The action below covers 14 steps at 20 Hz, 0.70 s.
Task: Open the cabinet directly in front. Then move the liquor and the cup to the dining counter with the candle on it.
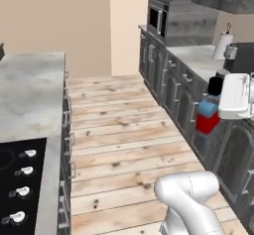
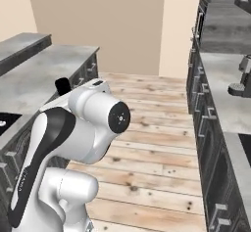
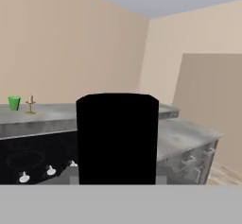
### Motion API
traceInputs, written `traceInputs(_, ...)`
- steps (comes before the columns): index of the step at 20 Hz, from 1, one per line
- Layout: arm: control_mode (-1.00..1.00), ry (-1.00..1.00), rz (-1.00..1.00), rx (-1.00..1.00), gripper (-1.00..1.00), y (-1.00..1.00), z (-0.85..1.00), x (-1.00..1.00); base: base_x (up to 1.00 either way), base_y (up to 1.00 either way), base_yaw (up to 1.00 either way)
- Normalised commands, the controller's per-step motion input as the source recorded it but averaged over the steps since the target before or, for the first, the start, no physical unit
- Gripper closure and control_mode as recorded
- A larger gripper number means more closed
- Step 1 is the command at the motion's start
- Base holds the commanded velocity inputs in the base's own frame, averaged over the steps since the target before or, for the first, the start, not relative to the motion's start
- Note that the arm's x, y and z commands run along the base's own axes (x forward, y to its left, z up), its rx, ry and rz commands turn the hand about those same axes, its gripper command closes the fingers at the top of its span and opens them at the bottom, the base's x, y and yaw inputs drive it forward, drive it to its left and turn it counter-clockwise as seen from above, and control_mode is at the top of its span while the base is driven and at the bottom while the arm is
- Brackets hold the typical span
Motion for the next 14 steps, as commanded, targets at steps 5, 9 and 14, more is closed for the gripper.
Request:
traceInputs(5,1.00,0.00,0.00,0.00,1.00,0.00,0.00,0.00,1.00,0.17,-0.13)
traceInputs(9,1.00,0.00,0.00,0.00,1.00,0.00,0.00,0.00,1.00,0.14,-0.11)
traceInputs(14,1.00,0.00,0.00,0.00,1.00,0.00,0.00,0.00,1.00,0.16,-0.11)
